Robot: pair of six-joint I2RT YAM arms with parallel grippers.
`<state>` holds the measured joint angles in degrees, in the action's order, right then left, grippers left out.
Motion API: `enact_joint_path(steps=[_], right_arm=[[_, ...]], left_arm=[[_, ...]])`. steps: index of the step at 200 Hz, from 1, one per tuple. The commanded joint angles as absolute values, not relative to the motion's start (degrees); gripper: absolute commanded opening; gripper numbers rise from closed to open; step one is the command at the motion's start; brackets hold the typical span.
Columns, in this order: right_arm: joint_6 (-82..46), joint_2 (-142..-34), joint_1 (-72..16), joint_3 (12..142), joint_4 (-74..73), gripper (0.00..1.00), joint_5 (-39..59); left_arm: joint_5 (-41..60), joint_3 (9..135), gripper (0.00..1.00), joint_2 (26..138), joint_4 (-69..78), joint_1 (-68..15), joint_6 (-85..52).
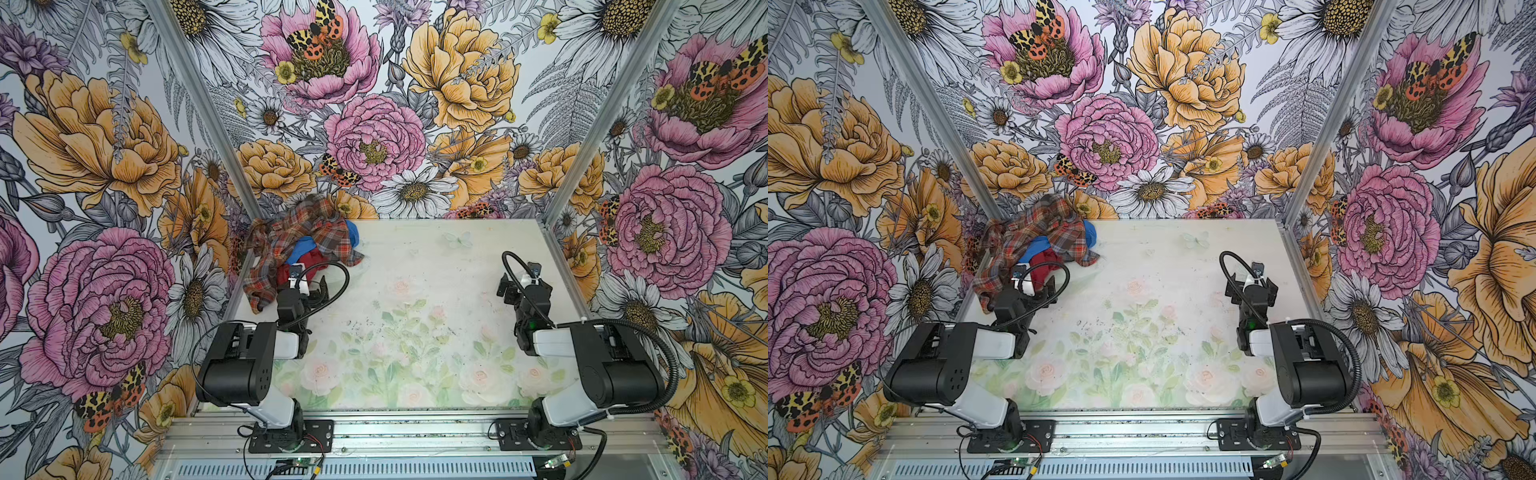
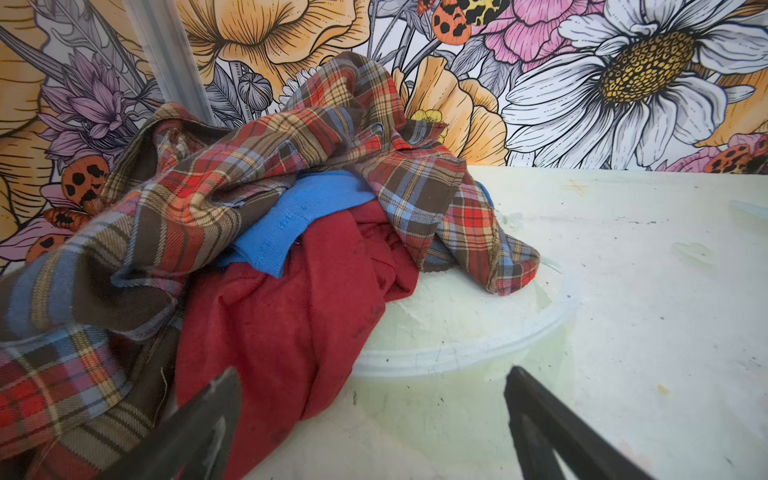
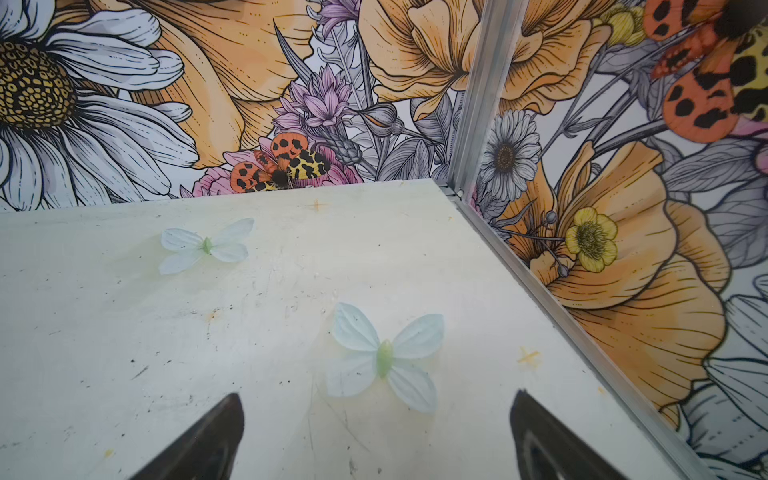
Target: Pick out a specific cloth from the pile
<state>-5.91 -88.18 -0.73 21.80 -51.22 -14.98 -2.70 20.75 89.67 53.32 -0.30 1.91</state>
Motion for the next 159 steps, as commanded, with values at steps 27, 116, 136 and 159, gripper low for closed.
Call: enact_joint_path(steps=[27,116,136,159], right_arm=[[-5.63,-88.15,-0.88,21.38,-52.3,1.0,-15.03],[-5.54,-88.15,-0.93,21.4,-52.27,1.0,-15.13],[-5.59,-88.15,-0.98,21.36,-52.36,1.0,-15.2],[-5.02,-88.11,-1.53,21.11,-52.97,0.99,-15.62]], left_arm=[[-6.12,20.98,0.99,88.8,55.14,-1.3,2.54],[-4.38,21.71,0.99,88.86,53.76,0.81,0.25],[-5.38,21.62,0.99,88.85,53.82,0.3,0.56],[-5.89,21.58,0.99,88.86,53.95,0.11,0.79]])
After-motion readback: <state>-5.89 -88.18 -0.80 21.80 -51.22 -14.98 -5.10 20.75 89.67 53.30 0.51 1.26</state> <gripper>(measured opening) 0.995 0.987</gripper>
